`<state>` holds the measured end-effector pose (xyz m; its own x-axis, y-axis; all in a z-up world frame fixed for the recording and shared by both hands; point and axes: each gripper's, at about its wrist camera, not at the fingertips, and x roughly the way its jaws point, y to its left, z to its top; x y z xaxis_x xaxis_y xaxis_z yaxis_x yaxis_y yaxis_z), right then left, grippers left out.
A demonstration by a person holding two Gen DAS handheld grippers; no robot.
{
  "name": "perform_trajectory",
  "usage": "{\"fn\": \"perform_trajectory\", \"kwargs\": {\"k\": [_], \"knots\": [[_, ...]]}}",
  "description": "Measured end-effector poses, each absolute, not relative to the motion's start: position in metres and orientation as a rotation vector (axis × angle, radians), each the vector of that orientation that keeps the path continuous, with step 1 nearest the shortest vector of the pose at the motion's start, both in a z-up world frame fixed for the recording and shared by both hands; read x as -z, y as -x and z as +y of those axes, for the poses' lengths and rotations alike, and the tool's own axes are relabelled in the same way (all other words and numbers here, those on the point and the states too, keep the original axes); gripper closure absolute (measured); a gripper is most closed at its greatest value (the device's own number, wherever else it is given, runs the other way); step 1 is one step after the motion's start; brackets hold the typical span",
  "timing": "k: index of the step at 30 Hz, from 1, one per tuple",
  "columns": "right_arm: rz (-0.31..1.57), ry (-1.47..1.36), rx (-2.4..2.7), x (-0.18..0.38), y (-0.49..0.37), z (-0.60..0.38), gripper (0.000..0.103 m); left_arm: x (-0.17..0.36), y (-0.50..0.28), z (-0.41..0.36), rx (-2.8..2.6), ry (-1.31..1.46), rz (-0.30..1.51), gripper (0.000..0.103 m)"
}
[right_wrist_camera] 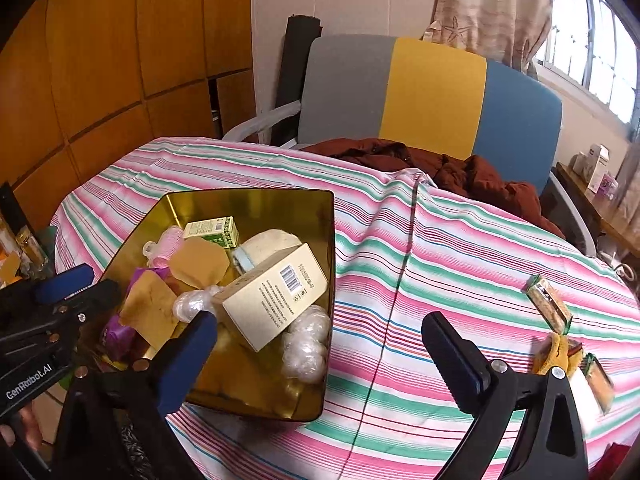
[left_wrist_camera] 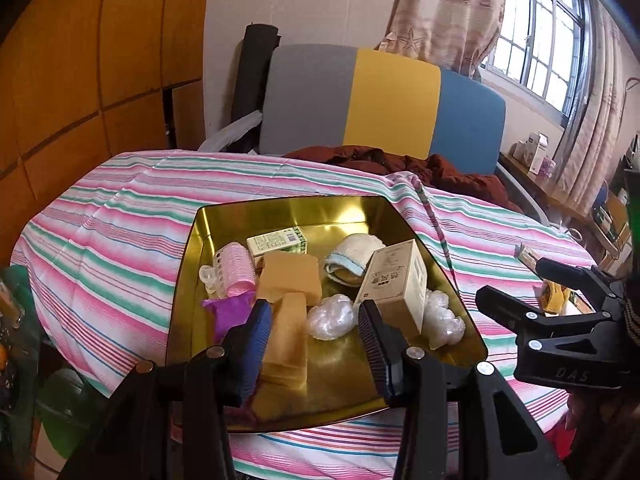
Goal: Organize objects
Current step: 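Carry the tan sponge and white box into the gold tray and release, then move both grippers from the gold tray to the remaining items on the cover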
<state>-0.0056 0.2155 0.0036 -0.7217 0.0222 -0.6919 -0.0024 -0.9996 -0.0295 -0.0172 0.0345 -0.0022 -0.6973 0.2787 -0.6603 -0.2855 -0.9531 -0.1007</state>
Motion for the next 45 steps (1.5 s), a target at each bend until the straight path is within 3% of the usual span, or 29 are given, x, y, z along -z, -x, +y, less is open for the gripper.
{"fn": "perform_trajectory", "kwargs": {"k": [22,40,45], "knots": [[0.006,1.208,-2.742,0.014,0.004,0.276,0.000,-0.004,0.020,0.081,-2.512,0.961,0.122,0.057],[0.335,1.096,-2.358,0.000,-0.033,0.476,0.000,-0.012,0.011,0.204,-2.198,0.892,0.281,0.057],[0.563,0.950,-2.183,0.009,-0.060,0.554,0.000,-0.006,0.010,0.245,-2.105,0.907,0.301,0.057]]}}
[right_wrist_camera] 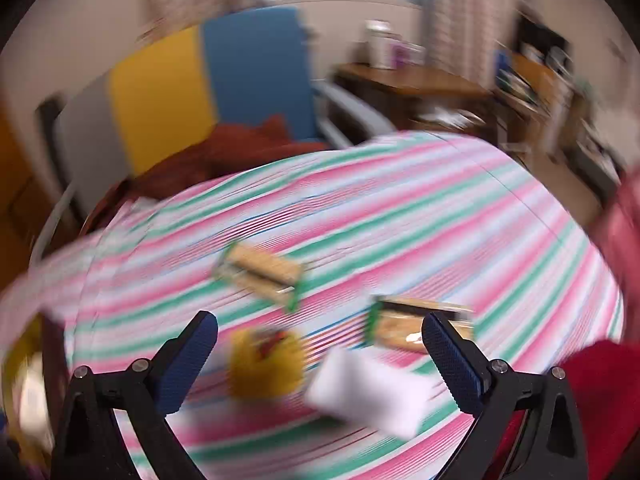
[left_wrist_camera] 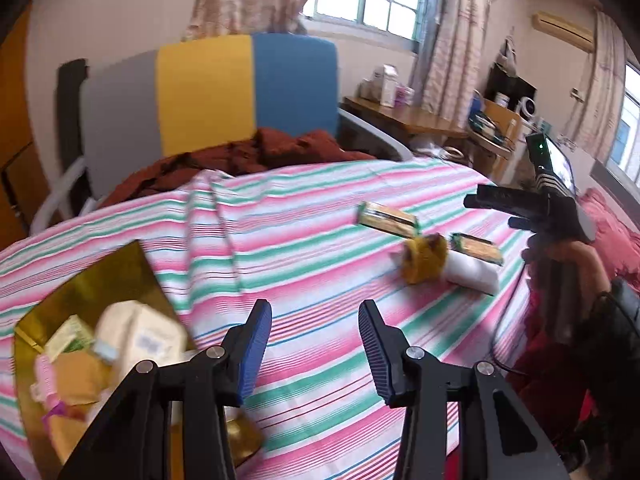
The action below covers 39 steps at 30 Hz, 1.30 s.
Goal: Organize objects
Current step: 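Move both grippers from the gold tray to the remaining items on the cover, then grasp the yellow glove with the left gripper while the right gripper grasps a cracker packet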
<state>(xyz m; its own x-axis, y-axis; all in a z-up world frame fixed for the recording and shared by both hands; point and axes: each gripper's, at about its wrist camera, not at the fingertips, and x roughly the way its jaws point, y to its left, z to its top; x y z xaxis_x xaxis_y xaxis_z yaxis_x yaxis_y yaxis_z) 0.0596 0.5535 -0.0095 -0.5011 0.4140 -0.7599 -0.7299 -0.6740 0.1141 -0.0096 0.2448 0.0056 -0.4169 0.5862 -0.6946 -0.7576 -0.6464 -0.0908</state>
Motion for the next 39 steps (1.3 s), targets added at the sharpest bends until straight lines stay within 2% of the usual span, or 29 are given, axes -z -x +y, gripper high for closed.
{"fn": "perform_trajectory", "kwargs": {"k": [6,15,16,18,23,31,32,33,36,39], "knots": [[0.953,0.818,-2.039,0.035,-0.095,0.605,0.000,0.017,0.013,0.304,-1.974,0.989,0.310,0.055],[1.139,0.716,-2.008,0.038,-0.114,0.621,0.000,0.043,0.025,0.385,-1.812,1.073,0.289,0.053],[1.162,0.703,-2.001,0.039,-0.117,0.621,0.000,0.045,0.025,0.393,-1.793,1.070,0.281,0.051],[1.203,0.689,-1.985,0.043,-0.120,0.623,0.000,0.050,0.024,0.410,-1.764,1.070,0.294,0.037],[1.236,0.680,-1.994,0.046,-0.120,0.622,0.000,0.063,0.027,0.448,-1.749,1.100,0.319,0.031],[1.250,0.689,-2.008,0.049,-0.116,0.622,0.000,0.092,0.039,0.486,-1.771,1.176,0.324,0.031],[1.247,0.694,-2.012,0.049,-0.115,0.622,0.000,0.096,0.040,0.488,-1.780,1.174,0.327,0.033],[1.242,0.699,-2.016,0.049,-0.114,0.621,0.000,0.099,0.042,0.487,-1.785,1.177,0.333,0.042],[1.234,0.717,-2.027,0.050,-0.111,0.620,0.000,0.104,0.047,0.474,-1.752,1.181,0.302,0.050],[1.232,0.734,-2.035,0.051,-0.108,0.620,0.000,0.099,0.046,0.451,-1.799,1.145,0.339,0.053]]}}
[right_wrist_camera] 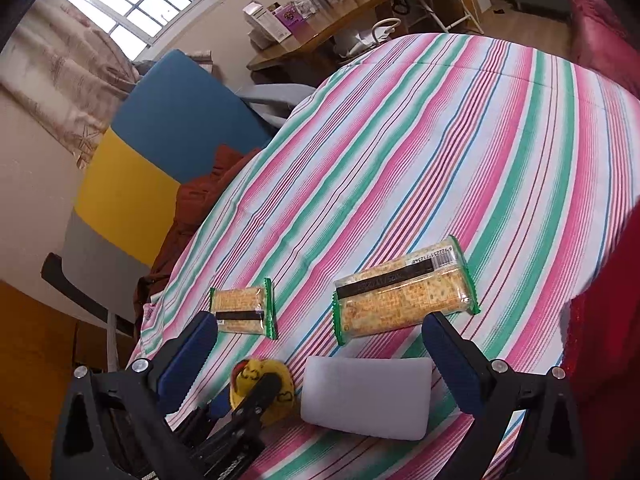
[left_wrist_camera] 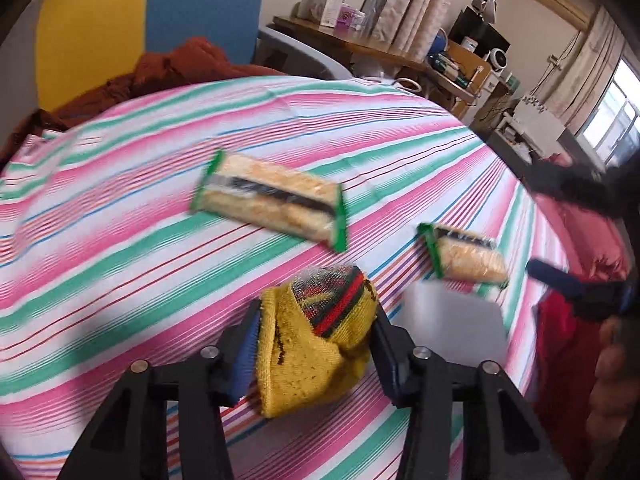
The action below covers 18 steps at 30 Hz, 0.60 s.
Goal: Organize objects
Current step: 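Grasp the yellow glove with the left gripper while the right gripper grasps a cracker packet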
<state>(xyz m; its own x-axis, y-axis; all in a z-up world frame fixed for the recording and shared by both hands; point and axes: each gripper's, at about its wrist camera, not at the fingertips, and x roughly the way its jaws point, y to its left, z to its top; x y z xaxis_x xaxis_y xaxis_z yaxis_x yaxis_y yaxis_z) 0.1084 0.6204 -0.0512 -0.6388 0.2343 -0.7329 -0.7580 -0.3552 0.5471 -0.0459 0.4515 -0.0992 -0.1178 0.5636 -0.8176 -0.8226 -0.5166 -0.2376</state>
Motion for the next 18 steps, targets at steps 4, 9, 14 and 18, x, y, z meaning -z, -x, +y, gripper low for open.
{"fn": "perform_trajectory", "kwargs": {"k": [4,9,14,18], "knots": [[1.201,0.766,-2.070,0.050,-0.102,0.616,0.000,0.095,0.041,0.409,-1.859,1.133,0.354,0.053],[1.111,0.894,-2.137,0.050,-0.081,0.601,0.000,0.096,0.034,0.358,-1.904,1.107,0.349,0.053],[0.887,1.090,-2.272,0.038,-0.041,0.573,0.000,0.101,0.043,0.335,-1.890,1.147,0.266,0.052],[0.585,1.270,-2.391,0.028,0.014,0.559,0.000,0.102,0.043,0.340,-1.886,1.152,0.241,0.051]]}}
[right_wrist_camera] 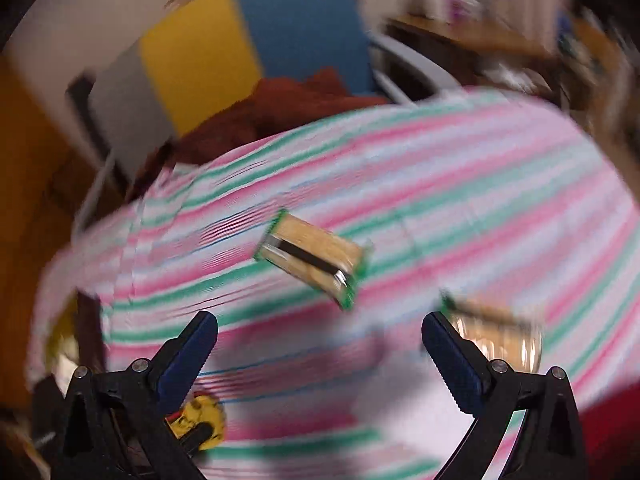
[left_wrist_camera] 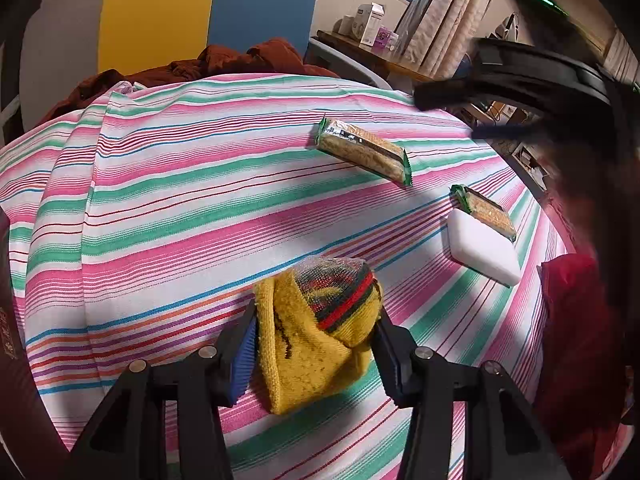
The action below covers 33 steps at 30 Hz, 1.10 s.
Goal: Organize objects
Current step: 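Grasp the yellow glove with the left gripper while the right gripper grasps a cracker packet, then carry the yellow glove and cracker packet into the gold tray and release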
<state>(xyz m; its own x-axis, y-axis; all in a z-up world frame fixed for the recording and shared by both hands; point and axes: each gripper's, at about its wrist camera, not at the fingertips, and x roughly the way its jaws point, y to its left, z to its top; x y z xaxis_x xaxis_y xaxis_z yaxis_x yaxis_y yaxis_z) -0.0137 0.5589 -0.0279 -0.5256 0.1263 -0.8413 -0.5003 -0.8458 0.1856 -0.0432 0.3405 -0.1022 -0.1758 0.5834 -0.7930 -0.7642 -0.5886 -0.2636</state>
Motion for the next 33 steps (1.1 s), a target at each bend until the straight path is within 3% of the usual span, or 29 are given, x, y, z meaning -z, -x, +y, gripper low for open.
{"fn": "perform_trajectory", "kwargs": {"k": [6,9,14,20,23,25,33], "knots": [[0.185,1.539,-2.447,0.057,0.090,0.566,0.000,0.107,0.044,0.339,-1.881,1.150,0.209,0.047],[0.074,1.669,-2.434,0.081,0.113,0.565,0.000,0.107,0.043,0.338,-1.880,1.140,0.205,0.047],[-0.010,1.766,-2.382,0.109,0.127,0.574,0.000,0.108,0.045,0.337,-1.872,1.142,0.171,0.046],[0.128,1.789,-2.380,0.119,0.117,0.593,0.001,0.109,0.045,0.337,-1.873,1.138,0.163,0.046],[0.102,1.772,-2.425,0.112,0.110,0.586,0.023,0.108,0.045,0.334,-1.873,1.138,0.175,0.046],[0.093,1.771,-2.440,0.105,0.107,0.580,0.054,0.108,0.043,0.336,-1.875,1.132,0.191,0.048],[0.197,1.776,-2.437,0.102,0.074,0.554,0.056,0.097,0.035,0.326,-1.904,1.142,0.247,0.055]]}}
